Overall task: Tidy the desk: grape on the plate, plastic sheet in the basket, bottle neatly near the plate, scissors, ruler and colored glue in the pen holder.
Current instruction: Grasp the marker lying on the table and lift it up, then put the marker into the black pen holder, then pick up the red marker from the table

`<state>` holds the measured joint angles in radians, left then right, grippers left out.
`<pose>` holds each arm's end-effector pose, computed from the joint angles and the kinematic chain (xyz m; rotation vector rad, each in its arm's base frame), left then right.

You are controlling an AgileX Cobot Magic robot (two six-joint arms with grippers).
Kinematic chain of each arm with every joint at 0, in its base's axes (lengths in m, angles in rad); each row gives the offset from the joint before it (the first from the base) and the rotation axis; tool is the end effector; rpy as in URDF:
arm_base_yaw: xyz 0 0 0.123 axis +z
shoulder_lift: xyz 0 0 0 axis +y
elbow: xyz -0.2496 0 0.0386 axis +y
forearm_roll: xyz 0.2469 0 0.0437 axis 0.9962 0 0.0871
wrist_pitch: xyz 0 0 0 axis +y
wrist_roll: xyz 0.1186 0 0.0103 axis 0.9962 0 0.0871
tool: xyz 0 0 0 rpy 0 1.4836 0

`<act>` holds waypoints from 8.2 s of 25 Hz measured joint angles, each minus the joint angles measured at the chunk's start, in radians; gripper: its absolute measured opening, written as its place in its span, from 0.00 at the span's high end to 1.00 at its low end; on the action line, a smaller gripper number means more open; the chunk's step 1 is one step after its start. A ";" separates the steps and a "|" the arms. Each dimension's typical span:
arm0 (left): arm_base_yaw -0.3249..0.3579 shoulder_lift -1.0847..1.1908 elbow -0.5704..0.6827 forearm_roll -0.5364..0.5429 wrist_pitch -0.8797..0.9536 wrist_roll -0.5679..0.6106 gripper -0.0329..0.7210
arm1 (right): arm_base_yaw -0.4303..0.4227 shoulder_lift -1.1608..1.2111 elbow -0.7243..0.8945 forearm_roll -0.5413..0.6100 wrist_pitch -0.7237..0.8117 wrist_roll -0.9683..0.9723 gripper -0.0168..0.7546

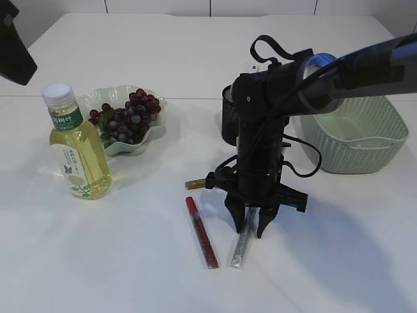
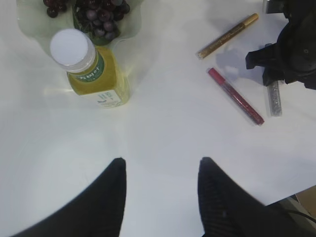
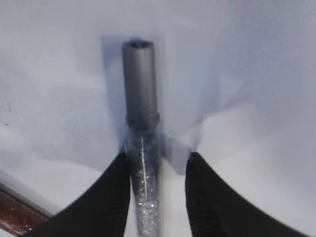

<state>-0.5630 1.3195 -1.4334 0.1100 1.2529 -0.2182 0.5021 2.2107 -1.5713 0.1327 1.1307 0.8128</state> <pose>0.2388 -0.1360 0.3431 0.4575 2.5767 -0.1269 0.3362 0.2008 0.0704 -0.5543 -2.9295 -0.0359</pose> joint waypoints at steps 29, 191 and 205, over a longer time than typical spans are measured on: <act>0.000 0.000 0.000 0.001 0.000 0.000 0.52 | 0.000 0.002 -0.025 -0.018 0.059 -0.461 0.83; 0.000 -0.034 0.000 -0.024 0.000 -0.008 0.62 | 0.188 0.074 -0.193 -0.054 0.087 -0.453 0.55; 0.000 -0.034 0.000 -0.022 0.000 -0.008 0.62 | 0.188 0.075 -0.193 -0.059 0.080 -0.451 0.55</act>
<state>-0.5630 1.2854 -1.4334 0.0876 1.2529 -0.2261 0.6903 2.2858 -1.7648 0.0738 1.2107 0.3619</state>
